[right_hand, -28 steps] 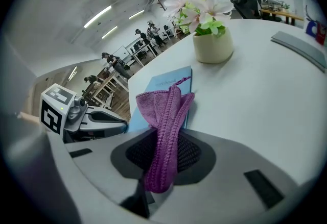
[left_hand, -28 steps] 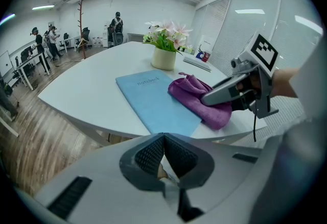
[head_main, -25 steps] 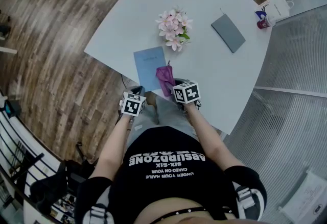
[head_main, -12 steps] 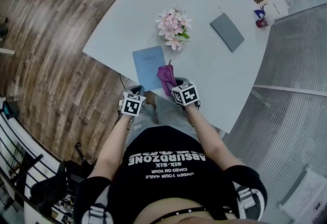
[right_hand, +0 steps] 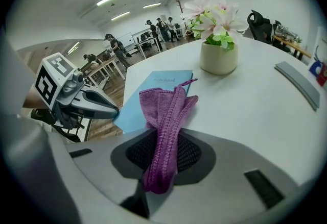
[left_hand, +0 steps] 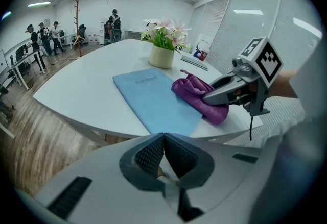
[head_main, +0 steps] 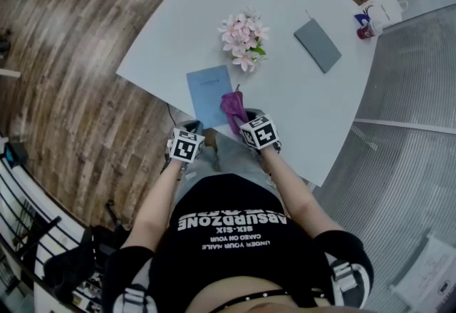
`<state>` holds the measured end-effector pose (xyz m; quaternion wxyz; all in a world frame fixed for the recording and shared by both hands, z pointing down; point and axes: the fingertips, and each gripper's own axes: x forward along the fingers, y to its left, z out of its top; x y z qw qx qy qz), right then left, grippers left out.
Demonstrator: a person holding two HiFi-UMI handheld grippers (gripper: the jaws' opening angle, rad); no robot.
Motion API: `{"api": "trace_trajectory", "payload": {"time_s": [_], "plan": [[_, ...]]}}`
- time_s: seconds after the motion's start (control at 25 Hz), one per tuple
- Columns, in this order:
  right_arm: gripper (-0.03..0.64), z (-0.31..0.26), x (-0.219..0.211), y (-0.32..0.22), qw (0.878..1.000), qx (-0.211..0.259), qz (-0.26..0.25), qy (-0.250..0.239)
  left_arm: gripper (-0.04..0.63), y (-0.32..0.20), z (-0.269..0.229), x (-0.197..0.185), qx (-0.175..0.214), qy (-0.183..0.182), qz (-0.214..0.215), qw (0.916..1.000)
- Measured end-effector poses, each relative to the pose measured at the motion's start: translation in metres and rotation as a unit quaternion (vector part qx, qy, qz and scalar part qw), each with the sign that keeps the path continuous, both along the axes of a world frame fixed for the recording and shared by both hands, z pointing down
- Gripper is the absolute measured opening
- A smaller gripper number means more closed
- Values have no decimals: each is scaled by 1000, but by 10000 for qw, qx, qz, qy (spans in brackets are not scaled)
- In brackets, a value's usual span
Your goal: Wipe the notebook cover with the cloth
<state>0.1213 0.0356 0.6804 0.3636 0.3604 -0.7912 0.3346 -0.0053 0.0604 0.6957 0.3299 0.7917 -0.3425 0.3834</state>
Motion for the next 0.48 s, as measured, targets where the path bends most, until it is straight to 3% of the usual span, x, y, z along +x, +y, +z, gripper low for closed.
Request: {"api": "trace_trajectory", "payload": {"time_s": [0.48], "plan": [[92, -1, -4, 0, 9993, 232, -124, 259, 17, -1, 2, -1, 28, 90, -49, 9999]]}}
